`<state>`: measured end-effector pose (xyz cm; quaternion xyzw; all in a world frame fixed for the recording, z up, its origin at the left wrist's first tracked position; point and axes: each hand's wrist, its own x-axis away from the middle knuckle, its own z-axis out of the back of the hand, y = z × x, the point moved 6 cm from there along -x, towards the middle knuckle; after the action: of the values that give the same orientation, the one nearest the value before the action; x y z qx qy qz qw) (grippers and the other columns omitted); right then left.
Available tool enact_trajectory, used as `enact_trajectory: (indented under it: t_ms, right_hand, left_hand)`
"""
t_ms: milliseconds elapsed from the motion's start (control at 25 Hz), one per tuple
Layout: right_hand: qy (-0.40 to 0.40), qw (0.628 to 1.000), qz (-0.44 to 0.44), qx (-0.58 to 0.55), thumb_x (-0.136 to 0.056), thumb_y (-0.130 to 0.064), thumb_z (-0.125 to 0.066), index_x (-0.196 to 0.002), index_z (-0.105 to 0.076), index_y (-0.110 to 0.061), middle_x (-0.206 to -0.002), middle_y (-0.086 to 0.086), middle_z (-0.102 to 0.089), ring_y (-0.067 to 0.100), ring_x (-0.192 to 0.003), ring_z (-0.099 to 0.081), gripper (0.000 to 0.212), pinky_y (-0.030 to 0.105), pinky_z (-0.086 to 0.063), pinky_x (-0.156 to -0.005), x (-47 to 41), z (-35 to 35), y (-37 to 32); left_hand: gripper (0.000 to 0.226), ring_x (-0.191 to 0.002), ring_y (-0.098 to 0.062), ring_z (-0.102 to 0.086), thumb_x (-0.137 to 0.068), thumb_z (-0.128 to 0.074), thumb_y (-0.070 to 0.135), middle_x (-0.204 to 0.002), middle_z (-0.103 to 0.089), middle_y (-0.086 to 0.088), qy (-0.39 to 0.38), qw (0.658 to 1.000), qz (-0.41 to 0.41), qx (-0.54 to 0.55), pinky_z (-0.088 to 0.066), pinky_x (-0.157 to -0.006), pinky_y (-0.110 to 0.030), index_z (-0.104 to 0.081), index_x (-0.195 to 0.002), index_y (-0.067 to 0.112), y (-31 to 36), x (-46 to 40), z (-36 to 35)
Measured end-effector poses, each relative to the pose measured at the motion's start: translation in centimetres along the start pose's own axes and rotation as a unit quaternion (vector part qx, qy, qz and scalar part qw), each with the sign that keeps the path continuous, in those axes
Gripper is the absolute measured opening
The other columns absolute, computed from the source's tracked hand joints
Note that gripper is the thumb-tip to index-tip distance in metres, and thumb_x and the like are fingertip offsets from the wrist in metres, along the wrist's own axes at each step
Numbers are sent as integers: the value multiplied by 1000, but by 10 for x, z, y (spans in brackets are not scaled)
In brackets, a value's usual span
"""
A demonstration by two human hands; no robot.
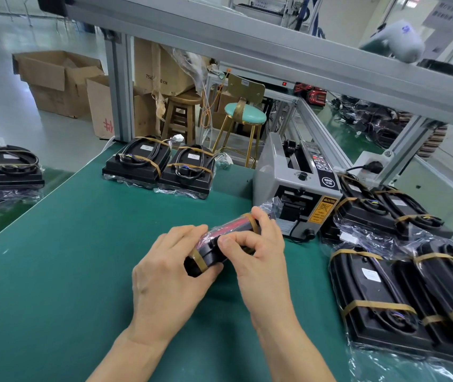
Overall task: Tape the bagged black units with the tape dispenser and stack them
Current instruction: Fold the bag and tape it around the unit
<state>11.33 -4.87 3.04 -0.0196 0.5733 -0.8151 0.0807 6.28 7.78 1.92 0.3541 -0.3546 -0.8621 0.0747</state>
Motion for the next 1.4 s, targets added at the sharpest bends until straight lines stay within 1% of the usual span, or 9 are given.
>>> enact_trajectory:
  t_ms: [480,680,800,880,960,1040,1200,1280,1400]
  right_hand:
    - [6,1000,3,-17,-81,-24,-68,-69,-70,-28,-145,-26,-32,-1,-142,-15,13,48,-15,-118,-1,1,4]
    - [18,993,-14,-118,-69,-29,-67,-63,-73,-20,-139,-31,-39,0,-141,-23,12,43,-21,-117,-3,6,9]
    - [11,988,-12,-153,-65,-32,-62,-59,-74,-24,-136,-30,-43,0,-140,-27,15,43,-22,-117,-4,7,6]
    - [9,988,-9,-152,-65,-32,-62,-58,-73,-24,-136,-29,-43,-1,-139,-27,16,42,-22,-117,-4,6,5]
    - [18,988,-12,-153,-65,-33,-63,-57,-71,-21,-133,-31,-44,-3,-137,-28,16,40,-24,-117,-4,8,7]
    - [20,993,-7,-117,-68,-34,-66,-58,-69,-22,-132,-32,-43,-3,-136,-28,16,41,-22,-117,-3,9,6]
    - [14,999,9,-38,-82,-21,-69,-65,-67,-23,-138,-25,-38,-1,-140,-19,17,46,-13,-118,-1,5,5]
    - [20,1000,10,-21,-82,-19,-68,-62,-65,-19,-140,-23,-37,0,-141,-18,20,46,-11,-118,-1,4,5]
    - [23,1000,9,-5,-82,-20,-69,-61,-65,-19,-141,-24,-36,0,-141,-17,21,46,-10,-118,-1,3,4]
  left_hand:
    - [56,-86,-17,-65,-54,-91,22,-101,-68,10,-1,1000,4,-10,-55,-70,-34,-72,-106,18,4,0,1]
    - [40,-90,-11,-61,-68,-71,44,-98,-65,17,-28,996,45,76,-50,-81,-32,-72,-102,22,1,-7,5]
    - [16,-88,-11,-59,-74,-74,25,-90,-66,15,-3,993,52,106,-47,-83,-32,-74,-90,24,3,-12,6]
    - [18,-81,-7,-59,-75,-76,7,-83,-67,14,9,985,83,153,-44,-75,-18,-72,-79,24,2,-14,4]
    - [22,-70,-3,-58,-76,-74,5,-76,-67,15,8,974,123,189,-41,-67,-13,-70,-72,25,-3,-17,-1]
    - [21,-62,-3,-55,-77,-73,8,-72,-67,15,8,965,157,209,-44,-67,-21,-69,-70,27,-8,-18,-6]
    - [19,-71,-29,-64,-78,-71,4,-70,-70,4,13,931,224,289,-54,-76,-52,-73,-70,22,-20,-18,-15]
    - [11,-75,-40,-65,-74,-71,11,-70,-70,-1,8,914,241,325,-54,-76,-58,-74,-72,22,-23,-17,-17]
    - [8,-76,-42,-65,-68,-67,22,-70,-70,-2,8,911,241,336,-54,-76,-59,-74,-73,23,-23,-16,-18]
